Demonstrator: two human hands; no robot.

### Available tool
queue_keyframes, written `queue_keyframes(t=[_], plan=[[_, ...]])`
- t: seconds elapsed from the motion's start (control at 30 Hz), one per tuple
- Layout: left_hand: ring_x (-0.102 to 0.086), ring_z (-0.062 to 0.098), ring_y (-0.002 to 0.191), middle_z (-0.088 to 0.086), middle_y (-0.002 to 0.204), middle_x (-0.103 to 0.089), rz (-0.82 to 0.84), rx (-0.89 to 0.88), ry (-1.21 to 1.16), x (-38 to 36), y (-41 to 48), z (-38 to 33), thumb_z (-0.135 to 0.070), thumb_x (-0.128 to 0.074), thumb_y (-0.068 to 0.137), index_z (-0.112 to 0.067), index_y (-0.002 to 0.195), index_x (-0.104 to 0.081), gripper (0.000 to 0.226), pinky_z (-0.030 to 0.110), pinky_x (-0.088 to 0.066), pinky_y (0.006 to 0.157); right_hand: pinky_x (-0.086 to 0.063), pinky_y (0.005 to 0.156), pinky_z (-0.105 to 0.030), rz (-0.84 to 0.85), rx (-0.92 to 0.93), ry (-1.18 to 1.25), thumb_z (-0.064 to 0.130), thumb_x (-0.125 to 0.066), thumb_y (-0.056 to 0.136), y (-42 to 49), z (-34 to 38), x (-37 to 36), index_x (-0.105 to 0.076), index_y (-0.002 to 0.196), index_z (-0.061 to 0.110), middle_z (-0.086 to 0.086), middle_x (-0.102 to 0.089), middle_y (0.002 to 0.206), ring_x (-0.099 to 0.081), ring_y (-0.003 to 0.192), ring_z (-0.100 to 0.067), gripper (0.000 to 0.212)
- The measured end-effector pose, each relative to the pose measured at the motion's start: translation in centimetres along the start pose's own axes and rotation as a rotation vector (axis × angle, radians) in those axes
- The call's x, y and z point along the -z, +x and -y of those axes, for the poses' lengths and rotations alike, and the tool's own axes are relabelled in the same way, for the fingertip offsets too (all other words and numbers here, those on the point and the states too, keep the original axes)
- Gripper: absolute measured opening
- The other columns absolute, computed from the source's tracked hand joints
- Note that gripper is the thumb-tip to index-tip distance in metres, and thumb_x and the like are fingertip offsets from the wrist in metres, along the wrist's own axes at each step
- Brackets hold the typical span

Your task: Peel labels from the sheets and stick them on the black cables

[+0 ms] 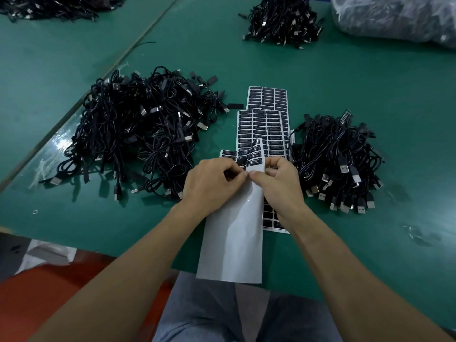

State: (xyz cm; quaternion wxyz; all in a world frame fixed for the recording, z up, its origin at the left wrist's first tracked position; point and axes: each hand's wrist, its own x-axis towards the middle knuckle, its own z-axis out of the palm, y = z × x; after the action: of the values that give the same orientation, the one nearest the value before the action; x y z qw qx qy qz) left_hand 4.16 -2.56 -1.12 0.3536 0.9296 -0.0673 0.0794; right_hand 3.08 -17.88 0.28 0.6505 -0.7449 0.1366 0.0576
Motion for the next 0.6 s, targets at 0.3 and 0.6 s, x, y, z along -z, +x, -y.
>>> queue_keyframes(t=[0.3,0.6], plan=[[-0.061,-0.006,0.070,-0.031,0.070,-0.064,0.024,0.047,-0.028,0.19,0.05,-0.18,-0.053,-0.064,0.080,-0.045,0.064,-0.062,0.018,0.022,-0.042,0.058,-0.058,0.088,-0.053,0.031,0.007,-0.026,0.012,-0.071,0.085,-0.12,-0.01,0.11,-0.060,0.107,0.018,0.004,-0.078,0.087,-0.074,0.089,-0.020,0.025],[-0.061,0.005,0.062,-0.018,0.065,-0.066,-0.094,-0.011,-0.173,-0.27,0.28,0.26,-0.036,-0.057,0.082,-0.031,0.071,-0.069,0.017,0.030,-0.052,0.058,-0.047,0.065,-0.031,-0.122,0.124,-0.163,0.020,-0.067,0.081,-0.60,-0.40,-0.33,-0.047,0.106,0.040,0.010,-0.069,0.080,-0.058,0.064,-0.001,0.038]])
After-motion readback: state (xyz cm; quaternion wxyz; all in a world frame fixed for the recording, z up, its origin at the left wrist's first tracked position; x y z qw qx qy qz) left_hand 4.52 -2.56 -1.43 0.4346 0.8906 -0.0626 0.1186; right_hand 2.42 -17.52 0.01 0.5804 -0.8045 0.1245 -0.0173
